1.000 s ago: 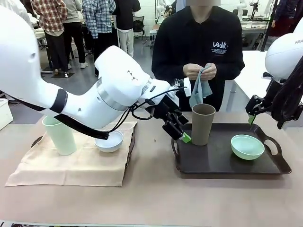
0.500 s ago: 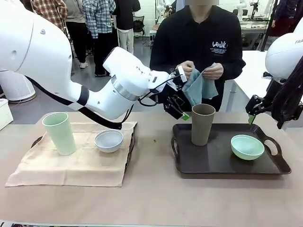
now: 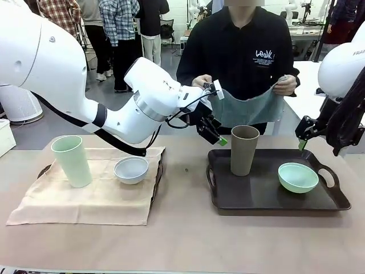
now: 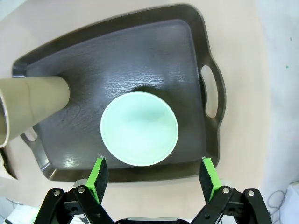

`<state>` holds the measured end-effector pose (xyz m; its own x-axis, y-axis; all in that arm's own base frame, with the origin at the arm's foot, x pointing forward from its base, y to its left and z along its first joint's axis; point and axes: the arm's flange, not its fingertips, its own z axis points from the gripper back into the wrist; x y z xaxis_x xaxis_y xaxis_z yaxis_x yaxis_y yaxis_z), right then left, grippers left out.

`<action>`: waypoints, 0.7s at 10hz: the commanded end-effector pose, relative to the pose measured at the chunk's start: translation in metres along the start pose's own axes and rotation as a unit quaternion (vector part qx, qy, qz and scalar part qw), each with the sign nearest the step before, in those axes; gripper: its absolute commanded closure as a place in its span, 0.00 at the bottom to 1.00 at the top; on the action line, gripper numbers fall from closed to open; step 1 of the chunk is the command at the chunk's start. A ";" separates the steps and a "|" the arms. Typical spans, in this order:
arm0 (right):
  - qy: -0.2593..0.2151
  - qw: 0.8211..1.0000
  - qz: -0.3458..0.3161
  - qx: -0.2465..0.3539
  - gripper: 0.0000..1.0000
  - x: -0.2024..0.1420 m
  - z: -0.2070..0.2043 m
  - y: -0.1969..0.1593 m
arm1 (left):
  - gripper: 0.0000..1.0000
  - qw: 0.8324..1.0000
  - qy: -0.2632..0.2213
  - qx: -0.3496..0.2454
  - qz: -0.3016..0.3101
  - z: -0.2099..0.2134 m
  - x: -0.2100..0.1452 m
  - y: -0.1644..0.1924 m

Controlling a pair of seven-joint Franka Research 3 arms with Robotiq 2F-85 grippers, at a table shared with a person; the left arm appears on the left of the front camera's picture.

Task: Set up a tray with a mat and arrange the tableware.
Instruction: Pick up the Picnic Bowl and Reusable plastic cup from the Handle tray in front of the human's position and hold them in the air.

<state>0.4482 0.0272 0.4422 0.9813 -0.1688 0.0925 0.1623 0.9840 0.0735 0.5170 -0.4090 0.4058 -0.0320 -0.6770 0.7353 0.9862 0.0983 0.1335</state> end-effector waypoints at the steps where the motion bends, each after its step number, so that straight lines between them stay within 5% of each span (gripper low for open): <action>1: 0.002 1.000 -0.015 -0.016 0.00 0.015 -0.019 0.000 | 0.00 0.999 -0.032 -0.021 0.015 -0.003 -0.009 0.010; 7: 0.017 0.999 -0.014 -0.031 0.00 0.019 -0.044 -0.017 | 0.00 0.996 -0.012 -0.073 0.046 -0.051 -0.021 0.014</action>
<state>0.4623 0.0119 0.4055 0.9804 -0.1886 0.0570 0.1862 0.9815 0.0443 0.5338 -0.4225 0.3549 0.0482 -0.6505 0.7580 0.9981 0.0610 -0.0112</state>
